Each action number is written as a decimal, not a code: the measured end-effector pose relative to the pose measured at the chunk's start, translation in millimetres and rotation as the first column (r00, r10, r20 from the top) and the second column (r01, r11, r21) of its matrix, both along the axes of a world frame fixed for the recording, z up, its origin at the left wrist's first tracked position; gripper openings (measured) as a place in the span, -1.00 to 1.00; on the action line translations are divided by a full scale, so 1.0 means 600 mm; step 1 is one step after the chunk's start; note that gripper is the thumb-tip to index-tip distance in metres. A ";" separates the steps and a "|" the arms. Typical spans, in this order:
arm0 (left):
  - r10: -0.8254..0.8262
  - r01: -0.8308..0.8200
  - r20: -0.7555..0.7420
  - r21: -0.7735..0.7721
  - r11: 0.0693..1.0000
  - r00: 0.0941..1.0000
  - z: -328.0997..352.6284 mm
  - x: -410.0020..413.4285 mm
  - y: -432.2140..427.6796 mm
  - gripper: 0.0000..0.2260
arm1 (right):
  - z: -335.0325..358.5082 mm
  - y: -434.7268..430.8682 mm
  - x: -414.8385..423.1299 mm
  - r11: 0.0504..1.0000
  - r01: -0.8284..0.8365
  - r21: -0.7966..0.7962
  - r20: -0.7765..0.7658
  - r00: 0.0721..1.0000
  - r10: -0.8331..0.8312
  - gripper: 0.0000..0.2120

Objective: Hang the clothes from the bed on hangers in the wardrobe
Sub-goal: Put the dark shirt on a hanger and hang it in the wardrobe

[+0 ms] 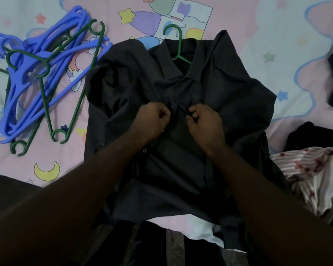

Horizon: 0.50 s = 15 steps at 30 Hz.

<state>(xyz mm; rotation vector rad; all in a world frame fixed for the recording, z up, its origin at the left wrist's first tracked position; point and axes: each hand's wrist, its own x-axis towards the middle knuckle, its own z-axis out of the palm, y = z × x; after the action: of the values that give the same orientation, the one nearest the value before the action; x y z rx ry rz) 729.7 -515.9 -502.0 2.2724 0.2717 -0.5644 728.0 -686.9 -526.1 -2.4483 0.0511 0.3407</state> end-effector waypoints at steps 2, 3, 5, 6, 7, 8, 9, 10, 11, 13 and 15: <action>0.116 -0.113 0.064 -0.043 0.993 0.991 -0.016 0.011 -0.016 -0.89 | 0.003 0.016 0.008 0.999 0.016 0.044 0.044 0.999 -0.018 -0.79; 0.150 -0.146 0.082 -0.058 0.988 0.985 -0.023 0.016 -0.023 -0.86 | 0.003 0.023 0.013 0.998 0.021 0.064 0.054 0.998 -0.024 -0.77; 0.168 -0.162 0.072 -0.074 0.984 0.983 -0.039 0.022 -0.034 -0.80 | -0.005 0.035 0.021 0.996 0.006 0.086 0.047 0.999 -0.010 -0.71; 0.171 -0.167 0.047 -0.078 0.983 0.984 -0.048 0.024 -0.037 -0.78 | -0.011 0.039 0.023 0.997 -0.006 0.081 0.021 1.000 0.004 -0.68; 0.177 -0.175 0.020 -0.079 0.981 0.984 -0.057 0.024 -0.037 -0.78 | -0.018 0.042 0.024 0.998 -0.012 0.069 -0.014 1.000 0.013 -0.65; 0.186 -0.185 0.002 -0.079 0.980 0.983 -0.065 0.024 -0.037 -0.79 | -0.025 0.043 0.024 0.998 -0.011 0.057 -0.042 0.999 0.014 -0.63; 0.193 -0.193 -0.002 -0.077 0.978 0.981 -0.071 0.023 -0.038 -0.81 | -0.033 0.043 0.024 0.999 -0.005 0.050 -0.054 0.998 0.008 -0.62; 0.197 -0.197 0.004 -0.075 0.978 0.980 -0.077 0.022 -0.039 -0.83 | -0.039 0.043 0.024 0.999 0.008 0.050 -0.054 0.999 -0.005 -0.64; 0.199 -0.198 0.011 -0.072 0.978 0.980 -0.079 0.021 -0.041 -0.85 | -0.044 0.043 0.026 0.998 0.027 0.055 -0.044 0.999 -0.024 -0.67; 0.212 -0.211 0.019 -0.068 0.975 0.977 -0.082 0.022 -0.044 -0.87 | -0.051 0.043 0.031 0.995 0.071 0.064 -0.011 0.997 -0.071 -0.77; 0.243 -0.243 -0.008 -0.063 0.968 0.970 -0.080 0.028 -0.047 -0.85 | -0.056 0.042 0.037 0.992 0.106 0.069 0.001 0.994 -0.107 -0.85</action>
<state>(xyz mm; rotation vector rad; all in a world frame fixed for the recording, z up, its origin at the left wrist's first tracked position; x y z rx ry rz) 746.5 -544.2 -550.2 2.1372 0.5170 -0.4387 750.4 -661.9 -559.7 -2.3677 0.1645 0.2843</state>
